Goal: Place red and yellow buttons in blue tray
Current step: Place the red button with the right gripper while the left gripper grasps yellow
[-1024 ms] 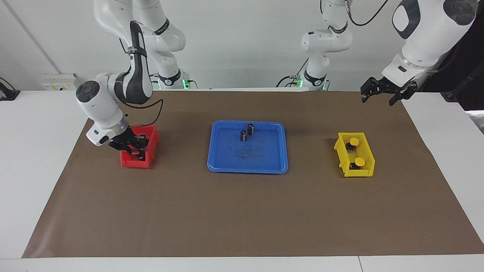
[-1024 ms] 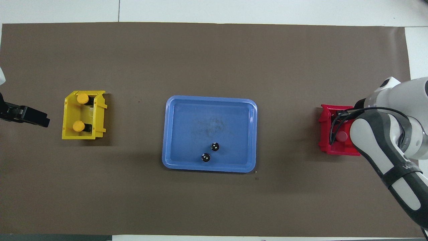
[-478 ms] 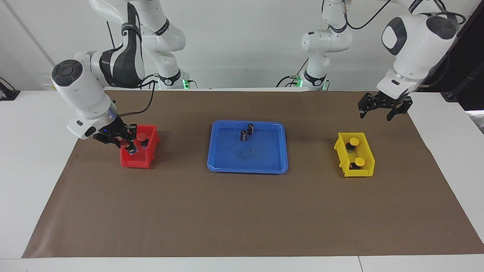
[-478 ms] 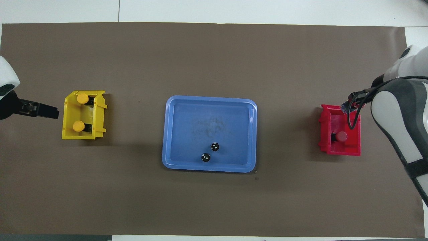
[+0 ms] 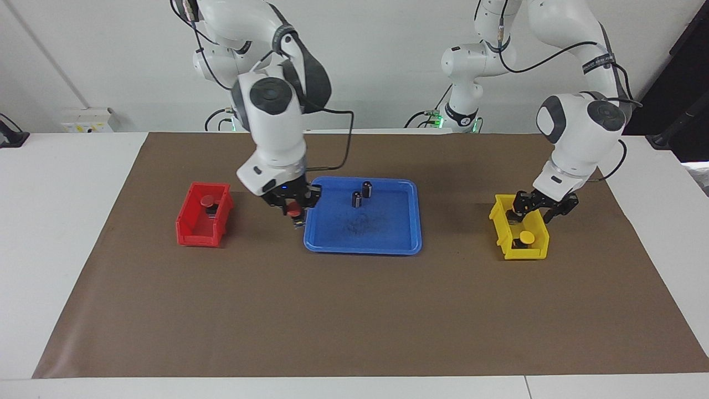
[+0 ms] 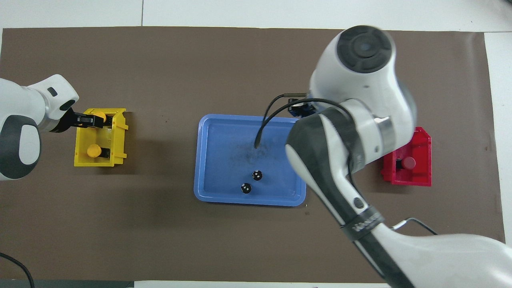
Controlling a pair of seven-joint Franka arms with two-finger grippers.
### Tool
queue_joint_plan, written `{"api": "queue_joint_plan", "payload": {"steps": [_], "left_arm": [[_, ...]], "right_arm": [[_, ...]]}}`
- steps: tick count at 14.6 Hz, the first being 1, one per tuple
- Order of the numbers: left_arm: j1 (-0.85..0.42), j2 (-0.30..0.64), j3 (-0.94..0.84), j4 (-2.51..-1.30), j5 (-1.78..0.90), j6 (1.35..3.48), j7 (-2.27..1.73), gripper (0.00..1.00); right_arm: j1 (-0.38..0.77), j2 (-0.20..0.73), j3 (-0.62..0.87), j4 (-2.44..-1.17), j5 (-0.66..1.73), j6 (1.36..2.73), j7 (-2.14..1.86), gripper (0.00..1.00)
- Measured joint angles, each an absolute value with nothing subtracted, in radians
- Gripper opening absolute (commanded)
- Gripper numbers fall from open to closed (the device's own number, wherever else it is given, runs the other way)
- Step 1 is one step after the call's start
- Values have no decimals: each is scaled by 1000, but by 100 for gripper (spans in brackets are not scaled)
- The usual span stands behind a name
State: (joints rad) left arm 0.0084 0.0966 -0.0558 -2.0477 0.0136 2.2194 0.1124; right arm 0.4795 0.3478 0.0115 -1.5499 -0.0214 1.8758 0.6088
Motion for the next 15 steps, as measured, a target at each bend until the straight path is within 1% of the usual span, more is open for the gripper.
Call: {"api": "queue_joint_plan", "payload": {"steps": [2, 4, 8, 9, 10, 11, 12, 13, 14, 15], "left_arm": [[8, 98, -56, -2048, 14, 2222, 101, 61], [7, 109, -57, -2049, 14, 2242, 78, 61], [4, 177, -62, -2049, 14, 2337, 43, 61], [4, 189, -63, -2048, 14, 2349, 41, 58], [4, 196, -63, -2048, 14, 2359, 39, 33], [5, 198, -62, -2047, 14, 2363, 38, 2], [5, 198, -62, -2047, 14, 2363, 37, 1], [6, 198, -61, -2046, 13, 2363, 36, 1], [7, 198, -60, -2045, 12, 2362, 35, 1], [7, 198, -59, -2044, 7, 2358, 34, 1]], "right_arm": [[542, 401, 10, -1549, -22, 1945, 694, 2], [561, 435, 9, -1549, -22, 1972, 722, 2], [566, 456, 9, -1569, -21, 2009, 726, 4], [570, 456, 9, -1580, -21, 2023, 735, 6], [574, 457, 9, -1592, -21, 2039, 746, 8], [578, 457, 9, -1603, -21, 2051, 754, 11], [581, 457, 9, -1611, -21, 2057, 758, 15], [584, 457, 9, -1616, -21, 2061, 759, 30], [584, 457, 9, -1622, -21, 2065, 761, 51], [584, 457, 9, -1630, -21, 2076, 762, 57]]}}
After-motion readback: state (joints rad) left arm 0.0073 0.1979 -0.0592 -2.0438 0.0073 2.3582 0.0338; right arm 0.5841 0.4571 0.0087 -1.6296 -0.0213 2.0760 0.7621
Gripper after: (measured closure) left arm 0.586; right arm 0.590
